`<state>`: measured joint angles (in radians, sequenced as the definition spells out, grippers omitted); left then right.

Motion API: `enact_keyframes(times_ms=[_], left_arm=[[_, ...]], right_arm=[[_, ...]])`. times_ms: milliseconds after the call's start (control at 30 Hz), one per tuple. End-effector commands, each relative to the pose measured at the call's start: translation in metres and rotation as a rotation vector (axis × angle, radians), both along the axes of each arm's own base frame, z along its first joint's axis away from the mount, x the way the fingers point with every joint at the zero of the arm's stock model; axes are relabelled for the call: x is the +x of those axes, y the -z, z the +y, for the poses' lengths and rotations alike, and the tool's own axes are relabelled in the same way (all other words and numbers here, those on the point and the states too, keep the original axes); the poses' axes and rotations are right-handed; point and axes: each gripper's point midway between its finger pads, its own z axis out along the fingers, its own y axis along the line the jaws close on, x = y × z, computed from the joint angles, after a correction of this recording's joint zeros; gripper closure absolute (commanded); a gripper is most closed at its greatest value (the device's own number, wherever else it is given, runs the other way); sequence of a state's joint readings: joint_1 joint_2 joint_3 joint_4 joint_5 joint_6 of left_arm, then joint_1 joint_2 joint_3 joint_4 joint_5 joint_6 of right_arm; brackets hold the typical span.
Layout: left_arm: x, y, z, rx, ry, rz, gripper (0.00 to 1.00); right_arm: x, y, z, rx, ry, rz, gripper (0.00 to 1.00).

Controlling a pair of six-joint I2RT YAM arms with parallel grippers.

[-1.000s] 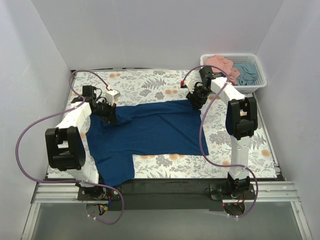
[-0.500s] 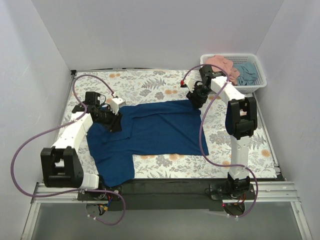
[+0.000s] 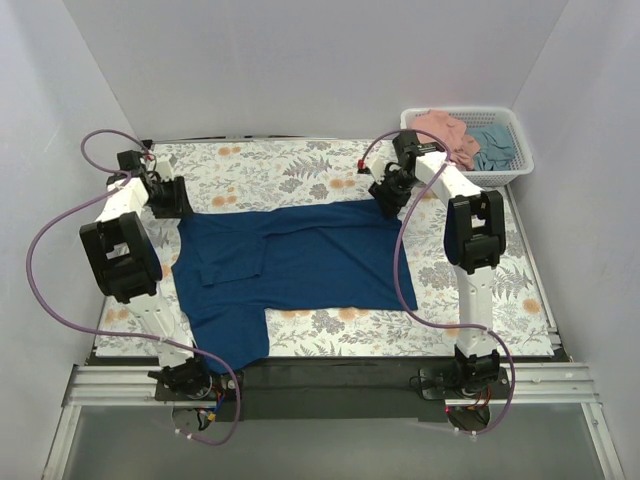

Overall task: Fold and stack the t-shirts
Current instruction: Fold the tshirt

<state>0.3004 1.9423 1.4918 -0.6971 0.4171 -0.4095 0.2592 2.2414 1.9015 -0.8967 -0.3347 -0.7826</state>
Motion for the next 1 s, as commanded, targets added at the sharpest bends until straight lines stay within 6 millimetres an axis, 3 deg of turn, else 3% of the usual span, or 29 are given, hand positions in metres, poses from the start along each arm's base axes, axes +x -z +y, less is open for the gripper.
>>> enact_keyframes(times_ms=[0,67,167,533,633,767,800,967], left_arm=[[0.022,-0.016,0.024,0.004,-0.097,-0.033,0.54],[0.028,-0.008,0.027,0.0,-0.109,-0.023,0.53],[0.036,-0.005,0.028,-0.019,-0.119,-0.016,0.53],[0.043,0.019,0.022,-0.096,-0.162,0.039,0.54],[0.045,0.02,0.021,-0.11,-0.169,0.041,0.64],[0.041,0.017,0.038,-0.062,-0.219,0.018,0.93],[0.038,0.022,0.051,-0.029,-0.252,0.016,1.0],[0.036,0.028,0.073,0.055,-0.265,-0.003,1.0]], right_arm=[[0.021,-0.019,0.002,0.025,0.054,-0.041,0.54],[0.036,-0.032,0.003,0.05,0.092,-0.072,0.54],[0.041,-0.034,0.007,0.071,0.11,-0.073,0.54],[0.024,-0.006,0.009,0.056,0.095,0.008,0.52],[0.019,0.014,0.003,0.016,0.092,0.038,0.52],[0.007,0.042,-0.011,-0.066,0.093,0.084,0.52],[0.005,0.046,-0.014,-0.079,0.094,0.093,0.52],[0.005,0.052,-0.02,-0.105,0.101,0.096,0.52]])
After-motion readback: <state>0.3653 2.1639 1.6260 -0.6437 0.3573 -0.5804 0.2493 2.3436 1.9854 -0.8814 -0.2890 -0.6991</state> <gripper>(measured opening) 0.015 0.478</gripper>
